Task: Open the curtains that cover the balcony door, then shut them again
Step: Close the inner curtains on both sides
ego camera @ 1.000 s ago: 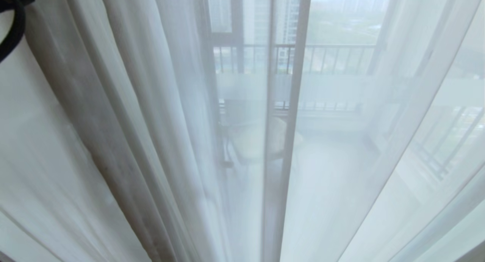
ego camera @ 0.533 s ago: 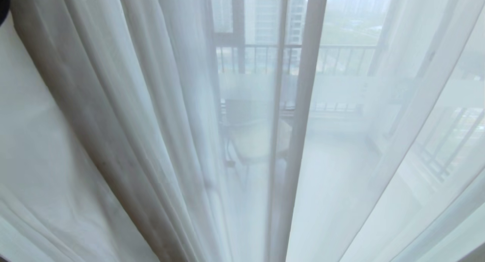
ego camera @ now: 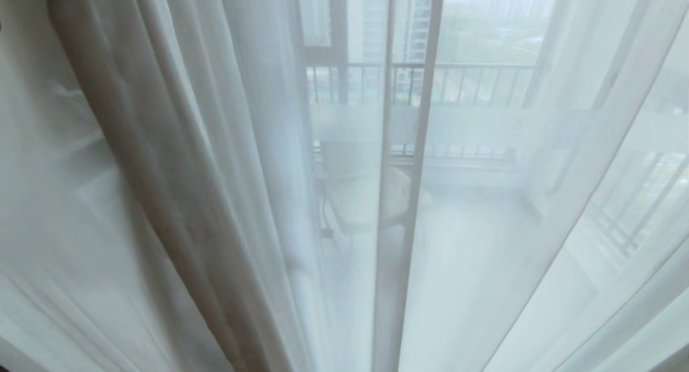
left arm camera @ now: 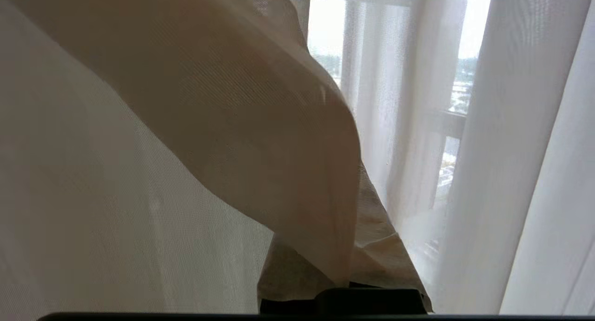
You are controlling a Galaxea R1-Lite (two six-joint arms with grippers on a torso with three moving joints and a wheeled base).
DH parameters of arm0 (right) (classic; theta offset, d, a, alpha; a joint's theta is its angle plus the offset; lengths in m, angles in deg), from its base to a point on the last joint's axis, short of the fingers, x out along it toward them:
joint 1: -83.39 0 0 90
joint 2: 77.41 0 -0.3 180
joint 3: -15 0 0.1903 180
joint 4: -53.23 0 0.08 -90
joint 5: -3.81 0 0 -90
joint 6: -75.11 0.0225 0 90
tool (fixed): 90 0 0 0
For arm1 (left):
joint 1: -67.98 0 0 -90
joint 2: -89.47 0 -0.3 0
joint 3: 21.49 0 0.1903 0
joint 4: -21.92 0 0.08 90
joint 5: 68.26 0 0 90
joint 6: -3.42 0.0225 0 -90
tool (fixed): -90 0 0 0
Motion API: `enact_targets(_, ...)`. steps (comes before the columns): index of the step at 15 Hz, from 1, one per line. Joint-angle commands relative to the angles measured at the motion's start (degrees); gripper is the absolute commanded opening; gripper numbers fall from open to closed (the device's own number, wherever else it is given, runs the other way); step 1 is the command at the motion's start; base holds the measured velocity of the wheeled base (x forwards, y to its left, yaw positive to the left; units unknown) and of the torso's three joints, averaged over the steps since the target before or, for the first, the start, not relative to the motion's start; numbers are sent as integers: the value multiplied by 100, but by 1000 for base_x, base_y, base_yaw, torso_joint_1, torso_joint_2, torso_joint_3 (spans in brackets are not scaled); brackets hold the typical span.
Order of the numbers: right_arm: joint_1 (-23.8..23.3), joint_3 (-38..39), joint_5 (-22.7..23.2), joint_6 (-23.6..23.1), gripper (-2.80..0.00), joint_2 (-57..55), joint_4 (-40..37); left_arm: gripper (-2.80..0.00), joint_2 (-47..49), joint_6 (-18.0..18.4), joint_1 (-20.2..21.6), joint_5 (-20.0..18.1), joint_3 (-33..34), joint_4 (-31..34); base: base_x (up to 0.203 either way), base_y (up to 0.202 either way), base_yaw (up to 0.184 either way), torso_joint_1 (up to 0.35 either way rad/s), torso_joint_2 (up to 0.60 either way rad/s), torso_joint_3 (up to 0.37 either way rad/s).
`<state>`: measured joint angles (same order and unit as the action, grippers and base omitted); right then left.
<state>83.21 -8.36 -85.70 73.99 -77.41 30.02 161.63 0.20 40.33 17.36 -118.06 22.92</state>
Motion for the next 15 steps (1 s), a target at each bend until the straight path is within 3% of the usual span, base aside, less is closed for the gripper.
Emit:
enact_targets(1,1,0,4,-2,-280,0,2,-280,301,-3,-386,-2,-426,207,0,0,0,0,0,0)
enact_targets(9,1,0,4,-2,-280,0,2,-280,1848,341,-1759,240,-1867,285,0,0,0,0,0,0)
enact_targets(15,1,0,4,-2,-280,0,2,-280,3116,527,-2442,365,-3002,282,0,0,0,0,0,0)
